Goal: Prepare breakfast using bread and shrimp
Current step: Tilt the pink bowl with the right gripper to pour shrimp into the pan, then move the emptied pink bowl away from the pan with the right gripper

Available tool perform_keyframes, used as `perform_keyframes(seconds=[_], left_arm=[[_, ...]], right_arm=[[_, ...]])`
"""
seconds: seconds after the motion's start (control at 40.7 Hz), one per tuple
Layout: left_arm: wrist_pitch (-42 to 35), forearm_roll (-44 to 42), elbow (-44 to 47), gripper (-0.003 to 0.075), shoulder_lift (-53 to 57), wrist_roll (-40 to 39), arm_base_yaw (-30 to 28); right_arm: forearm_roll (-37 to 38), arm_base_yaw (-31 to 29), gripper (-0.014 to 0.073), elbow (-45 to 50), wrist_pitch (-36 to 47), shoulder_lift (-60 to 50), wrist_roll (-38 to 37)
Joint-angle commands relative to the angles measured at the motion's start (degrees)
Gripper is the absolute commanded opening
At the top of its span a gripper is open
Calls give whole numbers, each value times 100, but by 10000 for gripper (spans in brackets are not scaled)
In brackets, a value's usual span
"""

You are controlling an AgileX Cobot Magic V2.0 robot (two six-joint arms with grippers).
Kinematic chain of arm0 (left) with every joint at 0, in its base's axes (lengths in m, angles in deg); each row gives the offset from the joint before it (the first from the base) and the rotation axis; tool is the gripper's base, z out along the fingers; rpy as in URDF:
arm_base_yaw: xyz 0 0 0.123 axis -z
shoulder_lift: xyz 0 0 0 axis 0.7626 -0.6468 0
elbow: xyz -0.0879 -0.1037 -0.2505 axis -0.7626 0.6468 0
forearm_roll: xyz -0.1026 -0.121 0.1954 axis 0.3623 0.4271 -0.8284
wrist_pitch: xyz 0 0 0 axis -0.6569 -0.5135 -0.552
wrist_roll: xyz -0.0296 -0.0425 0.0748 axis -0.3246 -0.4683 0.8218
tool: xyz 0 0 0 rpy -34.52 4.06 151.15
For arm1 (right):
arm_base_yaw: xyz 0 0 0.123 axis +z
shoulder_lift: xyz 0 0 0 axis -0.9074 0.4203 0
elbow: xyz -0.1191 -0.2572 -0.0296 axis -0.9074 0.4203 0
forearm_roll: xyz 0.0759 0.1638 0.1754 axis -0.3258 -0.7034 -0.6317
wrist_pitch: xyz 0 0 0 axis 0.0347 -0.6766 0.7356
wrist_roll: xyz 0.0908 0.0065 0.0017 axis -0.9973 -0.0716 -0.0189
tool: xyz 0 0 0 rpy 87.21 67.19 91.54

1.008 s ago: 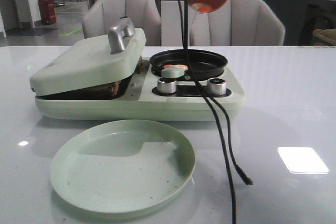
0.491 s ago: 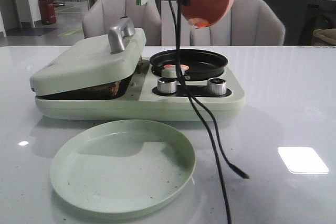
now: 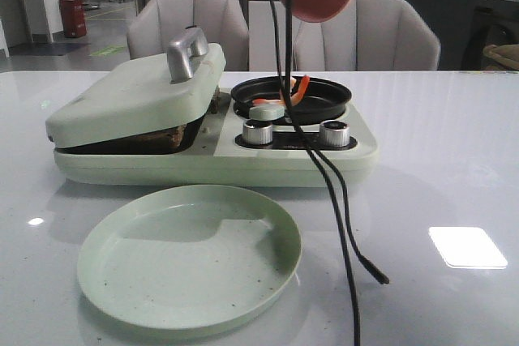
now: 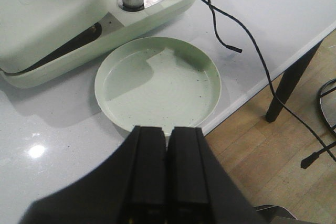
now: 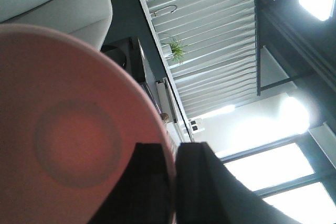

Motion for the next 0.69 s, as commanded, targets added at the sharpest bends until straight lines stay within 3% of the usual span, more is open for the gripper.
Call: perform_keyframes(seconds=[0.0, 0.098, 0.172, 0.393, 0.516, 0.664], left_arm=[[-393, 117, -163, 100, -42, -21, 19], [-393, 117, -163, 100, -42, -21, 19], [-393, 117, -163, 100, -42, -21, 19], [-393, 117, -163, 100, -42, -21, 19], [-393, 117, -163, 100, -42, -21, 19], [-393, 117, -163, 100, -42, -21, 19]], right_arm=[[587, -22, 203, -209, -483, -520, -56], [463, -17, 202, -209, -746, -595, -61], [-62, -17, 198, -204, -838, -754, -54], [-3008, -313, 146, -204, -836, -1608, 505], [-4534, -866, 115, -59, -836, -2093, 645], [-5820, -1626, 115, 611, -824, -2670, 983]])
